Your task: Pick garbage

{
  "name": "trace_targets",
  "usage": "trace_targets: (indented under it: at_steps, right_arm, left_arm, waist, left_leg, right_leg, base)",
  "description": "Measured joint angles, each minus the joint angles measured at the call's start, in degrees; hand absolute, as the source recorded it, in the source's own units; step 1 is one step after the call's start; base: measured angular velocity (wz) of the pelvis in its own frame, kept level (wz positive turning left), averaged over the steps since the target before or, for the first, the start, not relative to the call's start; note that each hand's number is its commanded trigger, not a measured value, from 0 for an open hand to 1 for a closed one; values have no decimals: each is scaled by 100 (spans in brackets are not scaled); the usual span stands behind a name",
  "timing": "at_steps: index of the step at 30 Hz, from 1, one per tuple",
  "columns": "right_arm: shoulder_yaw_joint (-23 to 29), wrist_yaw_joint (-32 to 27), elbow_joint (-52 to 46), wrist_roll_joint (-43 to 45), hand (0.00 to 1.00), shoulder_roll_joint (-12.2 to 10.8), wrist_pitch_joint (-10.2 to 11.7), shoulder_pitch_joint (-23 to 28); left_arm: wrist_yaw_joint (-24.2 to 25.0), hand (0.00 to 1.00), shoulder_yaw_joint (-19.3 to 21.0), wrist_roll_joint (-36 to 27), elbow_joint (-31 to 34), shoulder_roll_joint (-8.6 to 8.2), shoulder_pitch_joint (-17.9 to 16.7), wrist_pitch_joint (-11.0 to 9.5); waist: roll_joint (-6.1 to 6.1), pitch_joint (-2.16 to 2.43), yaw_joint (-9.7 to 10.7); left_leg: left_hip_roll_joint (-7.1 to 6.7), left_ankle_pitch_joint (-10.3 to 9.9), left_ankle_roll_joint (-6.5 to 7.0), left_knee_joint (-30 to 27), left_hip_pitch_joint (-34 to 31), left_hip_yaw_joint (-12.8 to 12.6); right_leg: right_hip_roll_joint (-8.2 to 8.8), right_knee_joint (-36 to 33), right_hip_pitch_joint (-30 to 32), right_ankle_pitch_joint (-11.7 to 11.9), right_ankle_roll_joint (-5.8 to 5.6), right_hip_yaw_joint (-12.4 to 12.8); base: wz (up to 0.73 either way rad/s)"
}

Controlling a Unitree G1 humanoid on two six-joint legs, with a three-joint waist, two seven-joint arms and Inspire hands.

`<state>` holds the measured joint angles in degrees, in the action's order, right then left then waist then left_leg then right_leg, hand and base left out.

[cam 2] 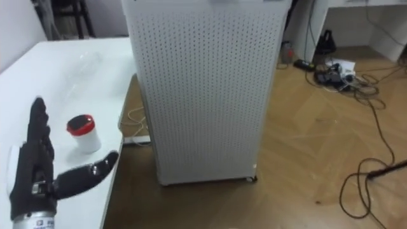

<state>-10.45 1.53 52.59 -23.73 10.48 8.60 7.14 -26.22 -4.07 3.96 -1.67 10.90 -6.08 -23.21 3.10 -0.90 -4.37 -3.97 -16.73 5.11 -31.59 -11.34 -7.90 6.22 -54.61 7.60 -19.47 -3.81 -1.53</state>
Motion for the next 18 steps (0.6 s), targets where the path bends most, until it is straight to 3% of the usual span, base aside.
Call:
trace_targets:
  at_steps: [1,2,3,4,6,7,8,9,10,11,12,13,14,15,18]
  right_arm:
    - [0,16,7,-8,100,22,0,-10]
    - [4,45,-9,-15,100,65,1,-5]
    - [16,95,-17,-14,100,75,1,-36]
    - [15,121,-23,-14,100,73,2,-50]
    - [12,169,-31,-9,100,71,10,-21]
    - [11,170,-29,-10,100,70,12,-16]
    - [25,165,-32,-8,100,80,16,1]
    - [54,159,-40,-13,100,79,25,-2]
    - [45,168,-34,-4,100,83,22,-39]
    - [51,163,-21,-27,100,58,26,-71]
    - [69,174,-9,-63,100,69,32,-35]
    - [108,185,3,-82,100,91,32,-24]
    - [169,201,42,-80,100,97,24,-23]
    - [155,223,60,-29,100,72,11,-29]
    - [162,318,31,151,100,61,12,-38]
  left_arm:
    - [-16,0,-7,36,-1,-5,12,-4]
    - [-63,0,-17,85,-1,-7,14,-11]
    - [-112,0,24,69,-3,-7,14,-11]
    - [-120,0,64,64,-9,-7,14,-12]
    - [-127,0,115,56,-13,25,6,-11]
    - [-184,0,123,61,-13,66,-24,-11]
    - [-205,0,117,80,-51,43,-96,-6]
    - [-231,0,132,165,-49,50,-151,-8]
    - [-236,0,151,188,-54,53,-154,-6]
    - [-229,0,161,189,-55,78,-166,-5]
    - [-213,0,138,191,-40,69,-174,-2]
    - [-209,0,119,220,-1,65,-170,3]
    - [-230,0,120,333,70,75,-193,7]
    - [-279,0,154,406,79,99,-275,16]
    - [-365,0,216,475,81,118,-431,64]
  waist:
    - [-50,-7,-6]
    - [-156,-17,-67]
    - [-211,-30,-131]
    - [-236,-42,-150]
    - [-217,-31,-138]
    - [-131,-18,-86]
    - [-179,35,-14]
    - [-172,64,-36]
    - [-176,53,-55]
    - [-114,-2,-40]
    - [-42,6,20]
    - [-33,14,29]
    - [-1,35,-26]
    - [42,64,-121]
    - [38,55,-219]
  left_leg:
    - [6,-33,18,31,52,27]
    - [37,-66,30,153,161,77]
    - [60,-64,28,325,250,125]
    - [70,-55,18,387,282,194]
    - [105,-46,0,487,362,298]
    - [73,-50,-9,512,409,348]
    - [100,-62,-64,531,453,512]
    - [143,-18,-135,621,516,575]
    - [150,-8,-156,562,491,590]
    - [187,41,-293,251,308,584]
    - [132,126,-345,648,170,617]
    - [144,280,-387,938,47,666]
    - [211,733,-173,1062,-98,533]
    - [208,746,-149,1159,19,478]
    - [171,744,-149,1333,293,519]
  right_leg:
    - [14,-135,75,172,-9,-49]
    - [41,-223,246,150,1,-149]
    - [68,-66,483,-105,85,-243]
    - [51,148,573,-188,102,-279]
    - [52,1246,709,-211,134,-378]
    - [58,2117,737,91,156,-417]
    - [47,2316,654,428,273,-510]
    - [-46,2626,427,474,324,-527]
    - [-79,2756,312,527,359,-513]
    - [-131,3041,54,586,346,-275]
    - [-162,3281,-156,617,294,74]
    - [-176,3345,-192,613,284,175]
    - [-188,3397,-217,571,210,159]
    - [-174,3563,-315,611,152,38]
    - [-191,4138,-703,787,138,-285]
  base:
    - [-9]
    - [-28]
    - [-27]
    - [-6]
    - [17]
    - [44]
    - [36]
    - [23]
    - [9]
    - [46]
    - [62]
    - [56]
    - [19]
    - [6]
    - [-7]
